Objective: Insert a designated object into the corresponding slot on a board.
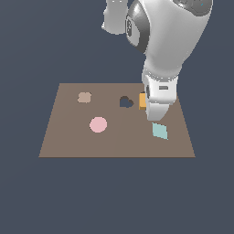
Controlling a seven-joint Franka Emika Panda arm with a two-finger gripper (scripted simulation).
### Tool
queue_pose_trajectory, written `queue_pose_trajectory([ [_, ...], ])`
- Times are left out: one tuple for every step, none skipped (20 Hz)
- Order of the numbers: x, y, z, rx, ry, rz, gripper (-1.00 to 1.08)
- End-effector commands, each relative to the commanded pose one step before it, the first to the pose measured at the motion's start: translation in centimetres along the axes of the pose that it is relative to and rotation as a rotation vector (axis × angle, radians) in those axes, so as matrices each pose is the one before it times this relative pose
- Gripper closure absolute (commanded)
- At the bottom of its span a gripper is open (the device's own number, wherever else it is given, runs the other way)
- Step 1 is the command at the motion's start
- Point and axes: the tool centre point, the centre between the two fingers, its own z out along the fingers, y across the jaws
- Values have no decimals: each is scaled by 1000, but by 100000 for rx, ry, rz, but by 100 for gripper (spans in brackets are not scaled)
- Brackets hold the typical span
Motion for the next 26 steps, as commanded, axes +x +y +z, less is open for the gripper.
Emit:
queue_pose_trajectory([
  [682, -1207, -59, -91, -29, -5616, 108],
  [227, -379, -7, 5, -3, -1710, 108],
  [198, -335, -6, 4, -3, -1508, 108],
  [171, -292, -6, 4, -3, -1312, 108],
  [144, -250, -5, 3, -3, -1118, 108],
  [116, -209, -4, 2, -3, -926, 108],
  [92, -168, -3, 2, -3, -744, 108],
  [66, -129, -2, 1, -3, -561, 108],
  [48, -91, -2, 0, -2, -397, 108],
  [26, -53, -1, 0, -1, -229, 108],
  [6, -17, 0, 0, 0, -69, 108],
  [-28, 76, 34, 87, 13, 449, 108],
  [-10, -2, 41, 0, 0, 0, 108],
  [8, -11, 117, -15, -3, -67, 108],
  [3, -18, 196, -20, -4, -96, 108],
  [-1, -24, 257, -23, -5, -117, 108],
  [2, -20, 197, -18, -5, -96, 108],
  [-31, -8, 124, 0, 0, 0, 108],
  [27, -8, 35, -12, -3, -68, 108],
  [0, 0, 0, 0, 0, 0, -92],
  [0, 0, 0, 0, 0, 0, -92],
  [0, 0, 0, 0, 0, 0, -92],
  [0, 0, 0, 0, 0, 0, -92],
  [0, 0, 0, 0, 0, 0, -92],
  [0, 0, 0, 0, 0, 0, -92],
  [0, 0, 0, 0, 0, 0, -92],
])
